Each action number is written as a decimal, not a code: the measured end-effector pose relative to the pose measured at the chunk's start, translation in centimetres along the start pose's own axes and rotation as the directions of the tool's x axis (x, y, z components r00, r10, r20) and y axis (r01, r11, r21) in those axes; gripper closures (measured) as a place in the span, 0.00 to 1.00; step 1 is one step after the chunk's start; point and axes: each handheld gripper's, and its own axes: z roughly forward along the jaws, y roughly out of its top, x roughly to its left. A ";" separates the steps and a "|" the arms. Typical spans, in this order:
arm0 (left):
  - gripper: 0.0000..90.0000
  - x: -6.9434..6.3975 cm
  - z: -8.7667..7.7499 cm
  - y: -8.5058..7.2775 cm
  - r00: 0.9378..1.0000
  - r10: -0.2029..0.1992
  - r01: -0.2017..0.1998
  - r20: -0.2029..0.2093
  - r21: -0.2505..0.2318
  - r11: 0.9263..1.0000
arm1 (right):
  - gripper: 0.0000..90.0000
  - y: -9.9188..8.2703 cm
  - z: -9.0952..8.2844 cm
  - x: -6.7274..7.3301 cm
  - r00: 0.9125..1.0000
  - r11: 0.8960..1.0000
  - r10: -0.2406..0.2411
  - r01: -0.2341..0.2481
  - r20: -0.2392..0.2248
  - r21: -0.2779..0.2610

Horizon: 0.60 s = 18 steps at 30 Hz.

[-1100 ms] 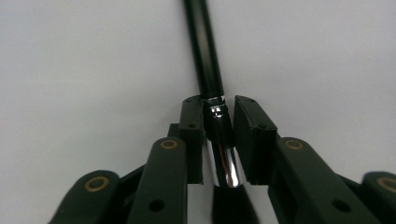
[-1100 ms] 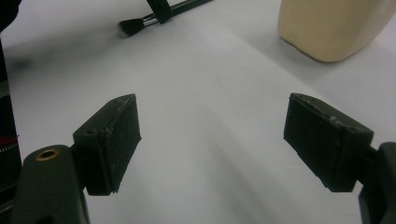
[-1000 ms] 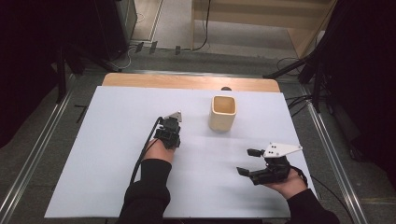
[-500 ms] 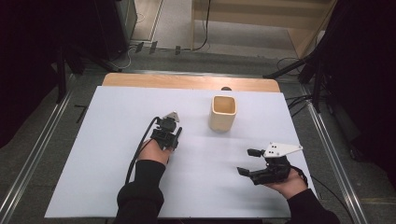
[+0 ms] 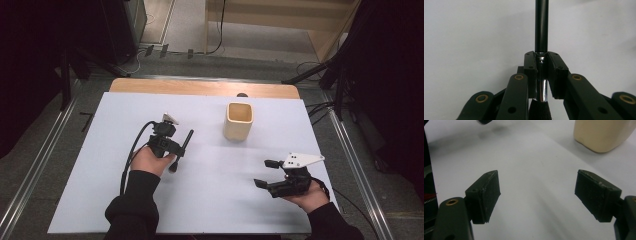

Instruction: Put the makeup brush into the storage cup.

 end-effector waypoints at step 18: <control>0.88 1.7 -2.2 -0.3 0.961 0.173 -0.163 0.217 -0.062 0.985 | 0.23 0.0 0.0 -0.2 1.000 1.000 0.017 -0.017 -0.009 -0.012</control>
